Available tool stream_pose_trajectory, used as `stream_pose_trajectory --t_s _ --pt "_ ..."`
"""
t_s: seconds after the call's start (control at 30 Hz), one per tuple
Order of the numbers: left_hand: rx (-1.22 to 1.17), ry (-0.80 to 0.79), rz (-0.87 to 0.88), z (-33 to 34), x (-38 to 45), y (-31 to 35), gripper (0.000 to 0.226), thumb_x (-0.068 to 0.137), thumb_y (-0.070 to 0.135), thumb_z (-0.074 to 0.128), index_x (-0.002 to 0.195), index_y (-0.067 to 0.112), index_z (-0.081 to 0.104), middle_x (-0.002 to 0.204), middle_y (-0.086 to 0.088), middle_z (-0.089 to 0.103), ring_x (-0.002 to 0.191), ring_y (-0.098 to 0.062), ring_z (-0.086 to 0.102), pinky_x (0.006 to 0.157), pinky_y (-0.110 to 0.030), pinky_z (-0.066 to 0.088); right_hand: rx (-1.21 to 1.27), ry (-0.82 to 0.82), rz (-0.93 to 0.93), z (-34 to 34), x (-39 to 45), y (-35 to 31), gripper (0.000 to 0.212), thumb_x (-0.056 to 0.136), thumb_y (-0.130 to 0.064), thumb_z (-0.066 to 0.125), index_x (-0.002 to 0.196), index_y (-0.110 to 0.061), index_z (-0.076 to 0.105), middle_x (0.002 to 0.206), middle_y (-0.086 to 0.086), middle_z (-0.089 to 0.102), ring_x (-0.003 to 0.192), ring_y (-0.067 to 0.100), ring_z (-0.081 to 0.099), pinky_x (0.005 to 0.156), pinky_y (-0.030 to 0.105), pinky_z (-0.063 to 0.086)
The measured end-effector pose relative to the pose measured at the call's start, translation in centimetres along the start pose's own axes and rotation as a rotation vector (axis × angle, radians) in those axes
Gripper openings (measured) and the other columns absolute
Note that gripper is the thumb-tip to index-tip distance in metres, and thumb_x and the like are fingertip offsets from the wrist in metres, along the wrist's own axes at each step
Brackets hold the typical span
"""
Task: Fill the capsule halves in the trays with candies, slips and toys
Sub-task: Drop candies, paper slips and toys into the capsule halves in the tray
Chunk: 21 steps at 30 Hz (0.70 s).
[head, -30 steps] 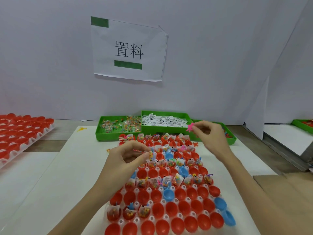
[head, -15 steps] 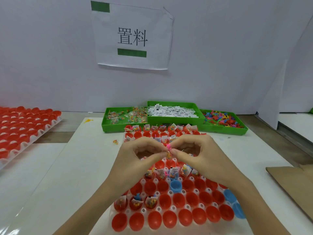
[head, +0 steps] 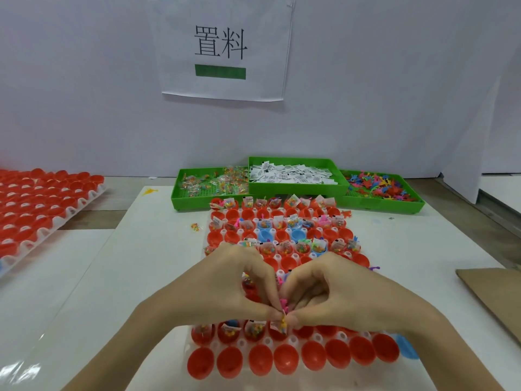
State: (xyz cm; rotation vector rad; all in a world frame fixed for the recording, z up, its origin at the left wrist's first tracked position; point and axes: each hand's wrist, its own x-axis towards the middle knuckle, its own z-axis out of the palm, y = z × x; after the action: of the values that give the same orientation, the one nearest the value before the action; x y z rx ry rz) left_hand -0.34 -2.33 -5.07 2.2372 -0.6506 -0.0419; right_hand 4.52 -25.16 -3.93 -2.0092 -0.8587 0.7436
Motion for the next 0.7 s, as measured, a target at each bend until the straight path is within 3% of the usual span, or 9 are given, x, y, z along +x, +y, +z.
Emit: stream_pose_trajectory --t_s 0.17,0.43,0.57,0.7 --pt "0.048 -0.034 -0.038 -0.2 -0.2 0.0 0.013 0.078 0.041 0.088 0.083 0.03 0.082 0.083 0.015 0.074 0.097 -0.012 0.063 0.082 -0.019 0.049 -0.086 0.032 0.022 0.7 0.0 -0.3 0.015 0.085 -0.015 0.082 0.099 -0.015 0.077 0.091 0.002 0.078 0.085 0.015 0.076 0.084 0.033 0.062" --pt "0.18 -0.103 -0.09 0.4 -0.1 0.3 0.013 0.08 0.034 0.086 0.087 0.027 0.079 0.089 0.015 0.067 0.098 -0.01 0.055 0.086 -0.025 0.046 -0.3 0.092 -0.007 2.1 0.0 -0.8 0.017 0.079 -0.008 0.074 0.09 -0.02 0.074 0.08 -0.007 0.072 0.072 0.005 0.068 0.065 0.015 0.054" --pt "0.246 -0.144 -0.243 0.3 0.1 0.0 0.024 0.085 0.031 0.082 0.103 0.018 0.073 0.103 0.001 0.068 0.098 -0.014 0.063 0.093 -0.038 0.052 -0.319 0.122 -0.013 2.5 0.2 -0.7 0.011 0.081 -0.014 0.079 0.088 -0.022 0.079 0.079 -0.01 0.073 0.07 0.001 0.068 0.062 0.012 0.053" --pt "0.211 -0.145 -0.269 0.1 0.0 0.4 0.029 0.083 0.035 0.084 0.103 0.017 0.075 0.102 -0.001 0.069 0.098 -0.016 0.063 0.093 -0.038 0.051 -0.264 0.091 0.004 1.7 -0.1 -0.8 0.01 0.084 -0.027 0.083 0.093 -0.025 0.081 0.084 -0.013 0.076 0.077 -0.001 0.07 0.069 0.014 0.056"
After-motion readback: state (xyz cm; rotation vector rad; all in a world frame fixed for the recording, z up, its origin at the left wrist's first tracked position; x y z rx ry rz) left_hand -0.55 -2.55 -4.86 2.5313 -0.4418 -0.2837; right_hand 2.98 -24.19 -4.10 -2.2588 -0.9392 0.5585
